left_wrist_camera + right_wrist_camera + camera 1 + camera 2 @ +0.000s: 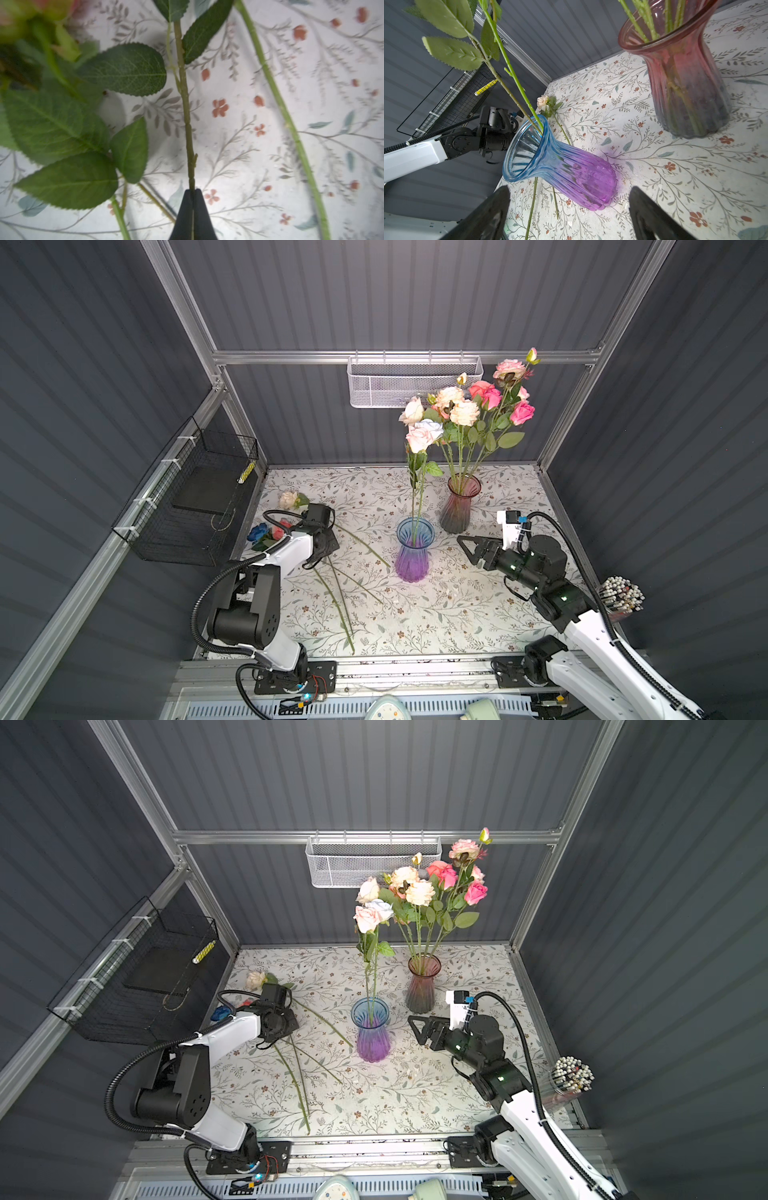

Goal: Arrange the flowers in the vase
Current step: 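Grasp another loose rose stem with the left gripper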

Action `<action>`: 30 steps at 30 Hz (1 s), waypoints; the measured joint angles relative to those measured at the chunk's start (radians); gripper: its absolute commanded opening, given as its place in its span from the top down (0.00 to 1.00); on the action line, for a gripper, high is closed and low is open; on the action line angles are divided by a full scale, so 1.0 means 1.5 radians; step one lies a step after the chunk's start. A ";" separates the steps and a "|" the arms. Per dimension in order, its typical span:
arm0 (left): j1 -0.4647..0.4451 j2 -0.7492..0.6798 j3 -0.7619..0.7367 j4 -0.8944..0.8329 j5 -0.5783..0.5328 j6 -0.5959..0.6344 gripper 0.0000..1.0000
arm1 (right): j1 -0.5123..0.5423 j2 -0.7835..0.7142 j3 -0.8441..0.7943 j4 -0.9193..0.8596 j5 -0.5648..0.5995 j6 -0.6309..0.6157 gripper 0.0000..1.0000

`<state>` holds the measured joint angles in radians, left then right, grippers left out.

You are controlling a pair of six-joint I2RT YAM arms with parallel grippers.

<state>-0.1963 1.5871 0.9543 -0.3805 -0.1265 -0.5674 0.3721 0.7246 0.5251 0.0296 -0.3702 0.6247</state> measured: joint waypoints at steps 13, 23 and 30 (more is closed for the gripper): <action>0.000 -0.088 0.080 -0.018 0.076 0.000 0.77 | 0.000 -0.006 0.000 -0.002 0.001 -0.002 0.10; 0.000 0.040 0.080 -0.018 0.037 -0.003 0.62 | 0.000 0.000 0.000 -0.003 0.001 -0.003 0.10; 0.001 0.129 0.113 0.041 0.038 -0.009 0.57 | 0.000 -0.005 0.000 -0.005 0.004 -0.005 0.10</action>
<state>-0.1947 1.7809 1.1233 -0.3183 -0.0700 -0.5804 0.3721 0.7170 0.5251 0.0216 -0.3649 0.6167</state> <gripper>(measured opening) 0.428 0.905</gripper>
